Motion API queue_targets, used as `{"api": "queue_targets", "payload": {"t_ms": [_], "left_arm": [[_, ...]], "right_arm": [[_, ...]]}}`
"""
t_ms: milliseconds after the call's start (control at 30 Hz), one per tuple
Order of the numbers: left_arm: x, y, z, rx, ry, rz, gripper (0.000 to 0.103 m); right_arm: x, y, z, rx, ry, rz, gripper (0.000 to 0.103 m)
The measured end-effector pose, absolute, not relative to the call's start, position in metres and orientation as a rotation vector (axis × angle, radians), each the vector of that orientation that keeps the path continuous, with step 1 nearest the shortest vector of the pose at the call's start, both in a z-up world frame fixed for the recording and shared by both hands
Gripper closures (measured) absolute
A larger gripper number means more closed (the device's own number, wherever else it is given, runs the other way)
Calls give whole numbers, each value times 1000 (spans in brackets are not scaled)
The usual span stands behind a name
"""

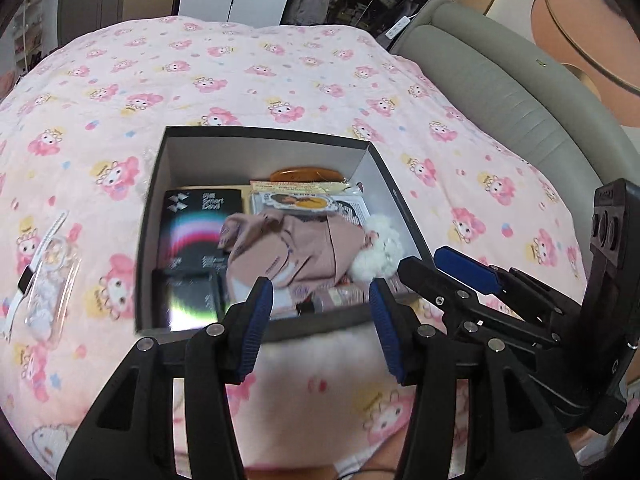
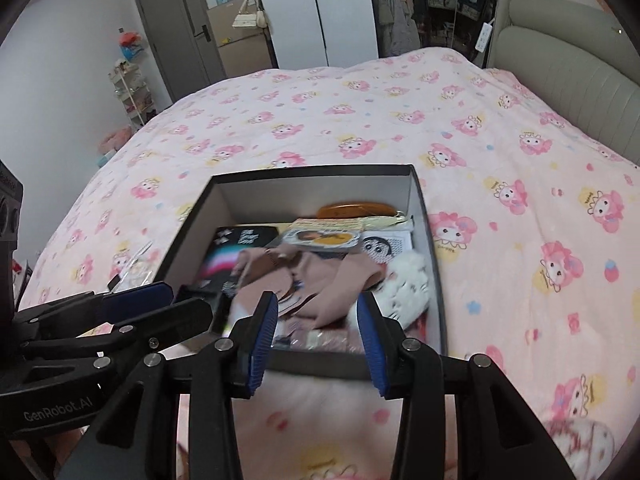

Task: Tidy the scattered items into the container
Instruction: 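Withdraw the left gripper from the box toward the clear phone case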

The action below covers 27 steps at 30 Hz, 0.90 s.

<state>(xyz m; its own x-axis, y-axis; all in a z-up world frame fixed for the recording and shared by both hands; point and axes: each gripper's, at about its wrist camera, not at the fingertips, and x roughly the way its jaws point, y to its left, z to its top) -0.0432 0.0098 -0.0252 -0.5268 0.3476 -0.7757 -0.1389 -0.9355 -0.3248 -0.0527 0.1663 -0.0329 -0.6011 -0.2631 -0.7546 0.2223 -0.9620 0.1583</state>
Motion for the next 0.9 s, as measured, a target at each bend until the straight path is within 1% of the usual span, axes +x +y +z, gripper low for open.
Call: {"api": "queue_targets", "payload": {"t_ms": [100,267,600,733,900], "left_arm": [[-27,-1,-21,-1336,-324,2516,52],[-7,-29,-19,-1349,-356,2519,52],[17,-86,-16,-1342,-409,2596,52],[24,-108,-21,-1355,-445,2639,52],[31,-133,-31,-1402,-444,2682,52]], "right_arm": [[-40,155,-29,1224,-68,-2563,66],[-23,126,-26,1217,-15,-2519,66],[-12,66,-20,1196,67,-2457,66],[-14,42,-23,1206,105,-2422,66],[-14,12,-34,1218,151,-2365,66]]}}
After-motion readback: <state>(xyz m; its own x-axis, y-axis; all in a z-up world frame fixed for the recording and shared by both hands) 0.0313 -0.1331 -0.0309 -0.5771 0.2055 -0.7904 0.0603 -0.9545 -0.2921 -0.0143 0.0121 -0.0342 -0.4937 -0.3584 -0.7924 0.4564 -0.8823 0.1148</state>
